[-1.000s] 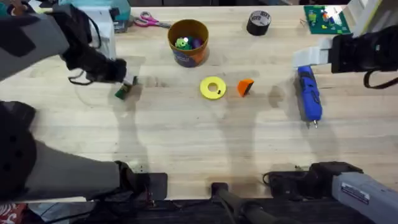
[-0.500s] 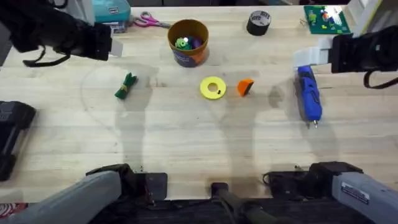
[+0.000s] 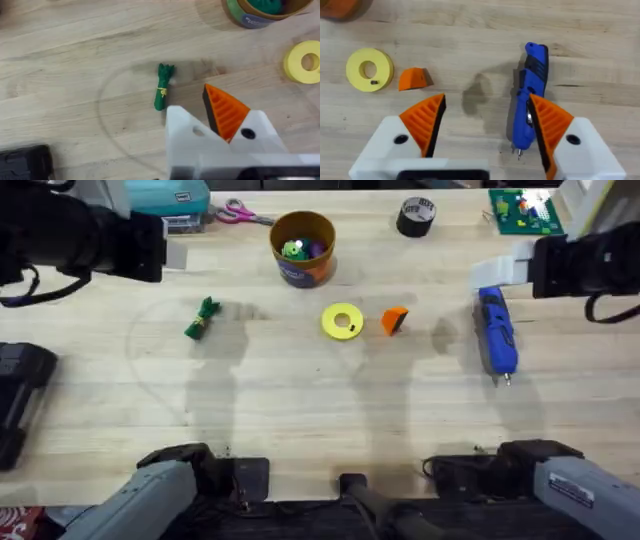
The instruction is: Pick up the gripper from the table and insert it into the empty holder that is missing its gripper. Then pick up a screw, insert it into the mounting hole, and use the screwdriver to tighten it. Finally, clean up the table by picking up the vegetable and placing it into the bucket.
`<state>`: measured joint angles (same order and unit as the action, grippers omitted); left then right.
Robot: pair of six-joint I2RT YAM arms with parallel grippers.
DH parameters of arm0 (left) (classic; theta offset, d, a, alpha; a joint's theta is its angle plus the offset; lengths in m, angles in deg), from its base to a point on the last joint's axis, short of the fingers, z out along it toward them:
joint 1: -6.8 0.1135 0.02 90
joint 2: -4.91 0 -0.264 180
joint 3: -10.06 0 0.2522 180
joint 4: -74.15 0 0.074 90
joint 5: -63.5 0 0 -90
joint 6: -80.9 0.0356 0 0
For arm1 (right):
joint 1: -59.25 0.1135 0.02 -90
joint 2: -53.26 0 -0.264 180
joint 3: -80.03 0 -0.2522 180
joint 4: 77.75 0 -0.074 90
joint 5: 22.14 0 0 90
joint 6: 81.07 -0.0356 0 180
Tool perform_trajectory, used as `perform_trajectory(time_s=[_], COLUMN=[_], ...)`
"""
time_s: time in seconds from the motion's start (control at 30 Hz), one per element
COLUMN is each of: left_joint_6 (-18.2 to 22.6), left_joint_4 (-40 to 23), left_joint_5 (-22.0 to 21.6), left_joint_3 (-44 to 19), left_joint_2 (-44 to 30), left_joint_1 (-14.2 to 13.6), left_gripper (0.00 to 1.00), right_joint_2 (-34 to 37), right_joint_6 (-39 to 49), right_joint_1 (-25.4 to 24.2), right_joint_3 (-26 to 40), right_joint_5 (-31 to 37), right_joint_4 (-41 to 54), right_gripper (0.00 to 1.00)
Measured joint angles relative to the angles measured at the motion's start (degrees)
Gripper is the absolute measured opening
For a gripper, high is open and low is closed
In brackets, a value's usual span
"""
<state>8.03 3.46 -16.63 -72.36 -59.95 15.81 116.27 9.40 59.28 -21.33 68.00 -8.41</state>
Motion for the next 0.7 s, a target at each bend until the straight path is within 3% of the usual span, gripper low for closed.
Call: perform_trajectory(time_s=[0.03, 0.23, 0.3, 0.57, 0.7], left_joint_6=[-0.01, -0.21, -0.33, -0.4, -0.46], left_joint_4=[-0.07, -0.12, -0.15, 0.15, 3.36], left_joint_5=[-0.03, -0.02, -0.02, 0.03, 1.24], left_joint_3=[0.0, 0.0, 0.0, 0.0, 0.0], left_joint_2=[0.0, -0.02, 0.0, -0.02, -0.01], left_joint_1=[0.0, 0.0, 0.0, 0.0, 0.0], left_gripper=[0.034, 0.933, 0.981, 0.986, 0.985], right_joint_2=[0.0, 0.01, 0.0, 0.0, 0.0], right_joint_6=[0.0, 0.0, 0.0, 0.0, 0.0], right_joint_1=[0.0, 0.0, 0.0, 0.0, 0.0], right_joint_3=[0.0, 0.0, 0.0, 0.0, 0.0], right_joint_5=[0.0, 0.0, 0.0, 0.0, 0.0], right_joint_4=[0.01, 0.04, 0.04, 0.19, 0.19], right_gripper=[0.998, 0.998, 0.998, 0.998, 0.998])
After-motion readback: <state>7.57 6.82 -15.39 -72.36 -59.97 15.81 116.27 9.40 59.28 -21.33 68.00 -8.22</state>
